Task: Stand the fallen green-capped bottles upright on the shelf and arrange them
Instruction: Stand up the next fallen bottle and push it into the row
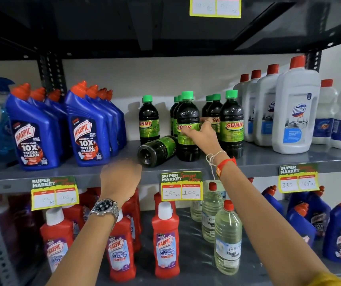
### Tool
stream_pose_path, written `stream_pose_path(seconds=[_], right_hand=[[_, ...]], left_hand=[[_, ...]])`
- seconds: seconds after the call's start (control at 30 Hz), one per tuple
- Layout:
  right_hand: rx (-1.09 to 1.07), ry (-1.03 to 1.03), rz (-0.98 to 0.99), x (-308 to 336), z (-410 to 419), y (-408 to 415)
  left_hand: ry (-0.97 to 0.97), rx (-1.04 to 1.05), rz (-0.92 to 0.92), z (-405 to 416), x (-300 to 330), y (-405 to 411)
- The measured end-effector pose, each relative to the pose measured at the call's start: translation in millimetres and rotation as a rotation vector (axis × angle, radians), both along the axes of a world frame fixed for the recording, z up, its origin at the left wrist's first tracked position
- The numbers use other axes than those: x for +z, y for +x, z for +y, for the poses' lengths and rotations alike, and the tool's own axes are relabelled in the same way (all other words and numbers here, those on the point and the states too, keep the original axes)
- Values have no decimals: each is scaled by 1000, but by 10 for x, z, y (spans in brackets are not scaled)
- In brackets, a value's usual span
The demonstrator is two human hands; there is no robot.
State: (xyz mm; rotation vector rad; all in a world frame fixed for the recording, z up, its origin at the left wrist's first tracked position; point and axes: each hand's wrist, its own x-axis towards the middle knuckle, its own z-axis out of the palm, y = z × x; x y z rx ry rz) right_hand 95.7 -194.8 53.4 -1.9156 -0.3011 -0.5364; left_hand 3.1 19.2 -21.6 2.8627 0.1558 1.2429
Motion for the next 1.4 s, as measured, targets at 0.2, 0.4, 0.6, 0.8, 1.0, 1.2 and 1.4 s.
stream_pose_path(seconds=[0.2,0.4,0.6,0.8,1.0,1.2,1.4], right_hand=[[-179,-96,-170,-86,5,53],[71,183,-7,-83,-145,156],[-50,30,-239,-147,-72,48],[-119,-72,-184,-142,-81,50],[-45,-20,-125,-114,-120,-45],[-332,-135,-478,45,-28,-392],[-104,-554,-323,347,418,-658]], left_hand=[[-3,-5,-6,-4,-2,5],[-2,-13,-25,-2,1,6],[5,-6,-15,-1,2,2],[0,-7,1,-15,14,-10],[10,-10,11,-16,25,-28],[-16,-57,101,45,79,-34],[-54,-107,131,246,108,-179]])
